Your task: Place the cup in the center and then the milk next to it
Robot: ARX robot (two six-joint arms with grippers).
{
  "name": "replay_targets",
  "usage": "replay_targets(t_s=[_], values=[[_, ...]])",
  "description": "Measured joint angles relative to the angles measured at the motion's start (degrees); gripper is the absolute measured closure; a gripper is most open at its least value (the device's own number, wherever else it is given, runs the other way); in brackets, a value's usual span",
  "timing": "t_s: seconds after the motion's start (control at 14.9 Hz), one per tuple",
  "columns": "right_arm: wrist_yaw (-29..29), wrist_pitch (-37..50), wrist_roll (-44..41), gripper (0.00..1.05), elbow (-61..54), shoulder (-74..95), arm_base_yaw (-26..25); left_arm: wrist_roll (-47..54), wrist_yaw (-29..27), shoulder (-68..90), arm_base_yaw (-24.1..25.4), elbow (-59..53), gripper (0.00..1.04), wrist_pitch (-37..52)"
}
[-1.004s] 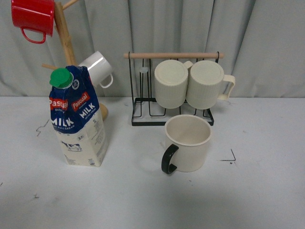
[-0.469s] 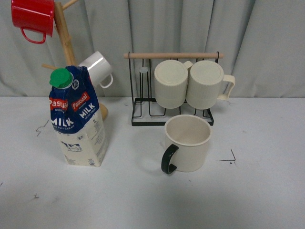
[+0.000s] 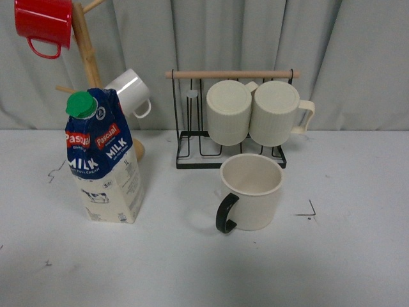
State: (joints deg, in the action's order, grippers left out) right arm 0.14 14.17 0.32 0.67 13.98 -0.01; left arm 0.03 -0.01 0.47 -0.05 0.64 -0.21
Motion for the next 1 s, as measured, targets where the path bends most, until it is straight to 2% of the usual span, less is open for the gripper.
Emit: replay_targets(t_s=[0.27,0.4,0.6,0.74,0.8,0.87,1.0], values=[[0.02,-4.11,0.0,1.03,0.0,-4.09,0.0,0.0,0.0,0.0,0.0,0.0,0.07,0.0],[-0.11,-14.27,0.0,1.03,0.02,-13.4,0.0,0.0,-0.07,0.0,0.0,0.0,0.07,0.02],[-0.07,-14.19,-0.07,1.01,0.0,-13.73,0.0,0.0,-0.02,0.0,0.0,0.0,0.07,-0.02],[-0.09,-14.38,-0.07,0.75,0.0,-13.73,0.0,0.0,0.0,0.0,0.0,0.0,0.07,0.02],[-0.07,-14.4,-0.04,0.61,0.0,-13.73,0.0,0.24,1.97,1.14,0.7,1.66,0.07,-6.01],[-0.15,-14.32,-0.09,0.48,0.0,-13.73,0.0,0.52,4.98,9.22,1.38,5.9,0.07,-13.99],[-0.13,-14.4,-0.11,0.24,0.0,-13.73,0.0,0.42,4.94,20.24,-0.57,8.07,0.07,-10.01]])
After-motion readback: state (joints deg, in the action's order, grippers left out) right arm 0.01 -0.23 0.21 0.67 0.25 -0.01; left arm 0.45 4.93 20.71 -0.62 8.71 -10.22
